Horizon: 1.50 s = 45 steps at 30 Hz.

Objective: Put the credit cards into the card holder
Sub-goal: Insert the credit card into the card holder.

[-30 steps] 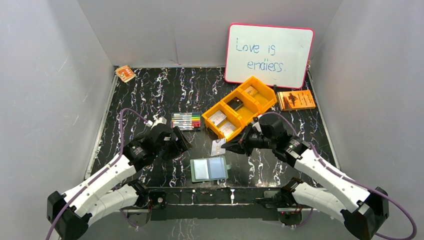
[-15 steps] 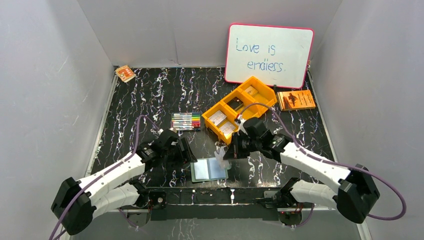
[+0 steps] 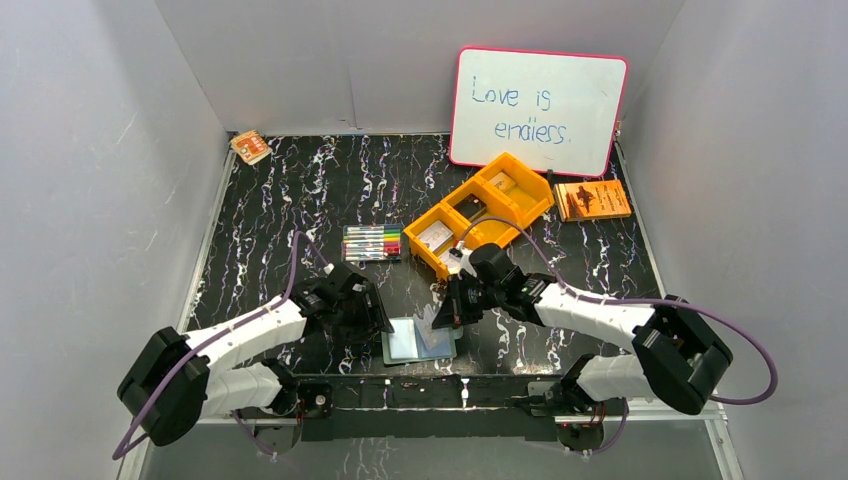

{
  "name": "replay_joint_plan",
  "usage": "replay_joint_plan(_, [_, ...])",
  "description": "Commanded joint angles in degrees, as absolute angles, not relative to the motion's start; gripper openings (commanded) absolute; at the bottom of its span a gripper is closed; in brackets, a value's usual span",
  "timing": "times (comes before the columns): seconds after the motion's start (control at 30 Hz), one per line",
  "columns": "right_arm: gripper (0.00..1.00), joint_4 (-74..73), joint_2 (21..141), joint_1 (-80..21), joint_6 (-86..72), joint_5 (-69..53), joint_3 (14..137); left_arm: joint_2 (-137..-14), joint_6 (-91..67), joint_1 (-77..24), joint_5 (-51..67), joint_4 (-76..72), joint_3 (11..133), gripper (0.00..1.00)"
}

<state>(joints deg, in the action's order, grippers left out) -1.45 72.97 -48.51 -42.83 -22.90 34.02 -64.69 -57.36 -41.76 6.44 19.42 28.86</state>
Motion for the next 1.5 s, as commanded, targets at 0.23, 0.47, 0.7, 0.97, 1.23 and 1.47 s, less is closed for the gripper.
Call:
replay_joint_plan(0.23, [0.0,7.5,78.5,-49.9,-45.4,-24.2,33.0,-67.4,-56.1,-41.8,4.7,19.3,26.9,0.58])
replay_joint_plan(0.47, [0.0,6.0,79.2,-50.5,-47.7,-21.2,32.6,-67.5,-55.8,-41.8,4.0,19.7,26.2,0.51])
replay_joint_plan(0.7, [0.0,6.1,79.8,-50.8,-48.7,-20.9,31.6,-68.5,-55.4,-41.8,4.0,19.2,25.9,0.43])
replay_joint_plan(0.97, [0.0,8.3,81.7,-52.1,-50.2,-21.2,31.2,-69.8,-55.1,-41.8,4.6,18.3,25.7,0.33])
replay_joint_plan(1.23, [0.0,11.0,83.5,-53.0,-53.1,-20.2,30.3,-70.0,-55.0,-41.8,4.9,17.8,25.1,0.25])
replay_joint_plan(1.47, [0.0,12.9,83.8,-53.4,-55.4,-18.3,29.1,-70.1,-55.0,-41.8,5.0,17.7,24.7,0.22])
